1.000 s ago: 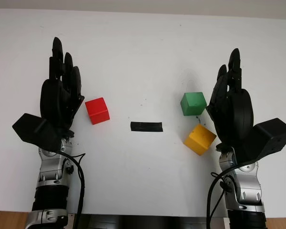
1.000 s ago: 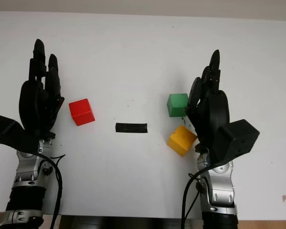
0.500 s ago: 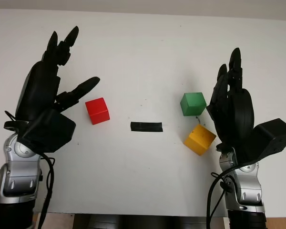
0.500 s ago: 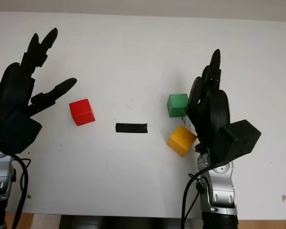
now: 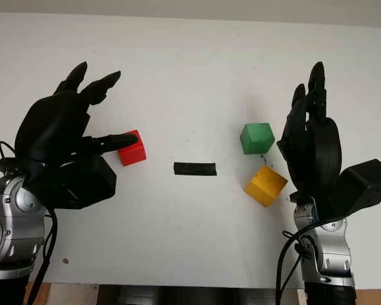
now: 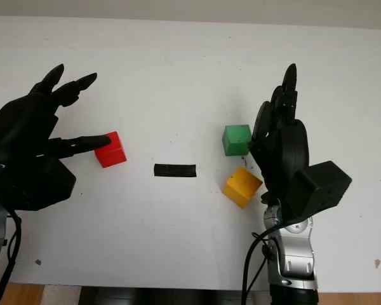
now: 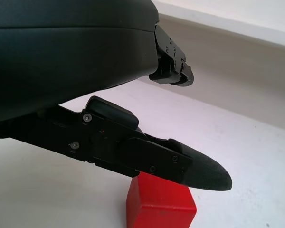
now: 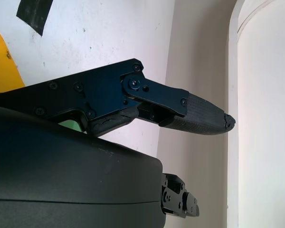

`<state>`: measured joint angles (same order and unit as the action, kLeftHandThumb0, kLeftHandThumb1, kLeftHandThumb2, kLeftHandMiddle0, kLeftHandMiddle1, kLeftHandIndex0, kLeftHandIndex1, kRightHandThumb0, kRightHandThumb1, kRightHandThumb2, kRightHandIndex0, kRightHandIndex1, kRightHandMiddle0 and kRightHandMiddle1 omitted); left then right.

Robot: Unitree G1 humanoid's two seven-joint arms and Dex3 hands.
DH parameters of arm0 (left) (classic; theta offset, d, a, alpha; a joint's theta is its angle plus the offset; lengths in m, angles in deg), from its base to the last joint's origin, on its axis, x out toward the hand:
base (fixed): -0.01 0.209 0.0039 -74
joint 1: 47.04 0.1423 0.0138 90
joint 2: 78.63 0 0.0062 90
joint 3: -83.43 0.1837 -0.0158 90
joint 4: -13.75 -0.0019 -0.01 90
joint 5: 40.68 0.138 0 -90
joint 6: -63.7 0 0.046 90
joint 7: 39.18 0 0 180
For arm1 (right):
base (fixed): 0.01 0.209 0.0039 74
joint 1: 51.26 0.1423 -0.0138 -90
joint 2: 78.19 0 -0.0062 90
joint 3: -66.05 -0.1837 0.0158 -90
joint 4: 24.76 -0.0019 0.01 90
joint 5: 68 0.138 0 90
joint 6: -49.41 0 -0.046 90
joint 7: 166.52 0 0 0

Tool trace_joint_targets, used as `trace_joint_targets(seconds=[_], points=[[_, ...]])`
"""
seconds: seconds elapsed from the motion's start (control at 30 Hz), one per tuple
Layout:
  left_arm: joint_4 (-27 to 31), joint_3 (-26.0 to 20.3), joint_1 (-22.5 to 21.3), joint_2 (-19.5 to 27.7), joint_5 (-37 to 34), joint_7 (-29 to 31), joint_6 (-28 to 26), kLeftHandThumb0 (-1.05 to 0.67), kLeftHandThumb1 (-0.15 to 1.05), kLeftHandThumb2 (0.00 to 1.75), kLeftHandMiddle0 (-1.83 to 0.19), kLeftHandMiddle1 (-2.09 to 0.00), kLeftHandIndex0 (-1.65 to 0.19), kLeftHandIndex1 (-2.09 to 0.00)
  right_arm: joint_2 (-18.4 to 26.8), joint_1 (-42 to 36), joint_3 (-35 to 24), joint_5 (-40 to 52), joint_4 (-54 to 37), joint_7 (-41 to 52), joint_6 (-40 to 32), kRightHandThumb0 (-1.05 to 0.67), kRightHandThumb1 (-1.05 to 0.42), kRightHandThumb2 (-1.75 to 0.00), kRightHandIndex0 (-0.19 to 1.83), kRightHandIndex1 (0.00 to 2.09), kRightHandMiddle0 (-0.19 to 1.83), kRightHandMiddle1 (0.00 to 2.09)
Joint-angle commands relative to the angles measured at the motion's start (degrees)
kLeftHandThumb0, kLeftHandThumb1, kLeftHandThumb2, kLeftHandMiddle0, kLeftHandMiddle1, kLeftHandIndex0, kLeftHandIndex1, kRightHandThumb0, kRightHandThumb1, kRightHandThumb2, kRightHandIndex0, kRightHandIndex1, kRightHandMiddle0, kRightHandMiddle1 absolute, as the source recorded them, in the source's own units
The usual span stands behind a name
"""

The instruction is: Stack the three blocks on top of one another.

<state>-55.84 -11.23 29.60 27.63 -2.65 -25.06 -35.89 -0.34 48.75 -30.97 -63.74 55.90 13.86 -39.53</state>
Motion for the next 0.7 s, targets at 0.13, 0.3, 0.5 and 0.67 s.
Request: trace_joint_targets(seconds=[0.13, 0.3, 0.5, 0.67], points=[[2.0, 1.7, 1.0, 1.9, 1.9, 3.8, -1.5, -0.96, 1.05, 0.1, 0.07, -0.04, -0.27, -0.05, 0.2, -0.4, 0.0, -0.2, -1.2, -0.1, 0.0, -0.73, -1.05, -0.71, -0.19, 0.0, -0.19, 0.0], [0.5, 3.8, 0.5, 2.2, 5.0, 3.9, -1.3, -0.97, 1.04, 0.1, 0.08, -0.04, -0.27, -0.05, 0.2, -0.5, 0.0, -0.2, -1.2, -0.2, 0.1, -0.73, -1.05, -0.72, -0.19, 0.0, -0.19, 0.0], [0.2, 5.7, 0.9, 1.9, 8.1, 4.1, -2.2, -0.92, 1.04, 0.08, 0.09, -0.05, -0.32, -0.08, 0.0, -0.6, 0.0, -0.1, -1.1, -0.2, 0.4, -0.73, -1.05, -0.71, -0.19, 0.0, -0.19, 0.0], [0.0, 7.4, 1.2, 0.9, 12.0, 3.1, -3.9, -0.89, 1.02, 0.06, 0.1, -0.05, -0.39, -0.1, 0.0, -0.7, 0.1, -0.3, -1.1, -0.3, 0.8, -0.72, -1.05, -0.72, -0.19, 0.0, -0.19, 0.0]])
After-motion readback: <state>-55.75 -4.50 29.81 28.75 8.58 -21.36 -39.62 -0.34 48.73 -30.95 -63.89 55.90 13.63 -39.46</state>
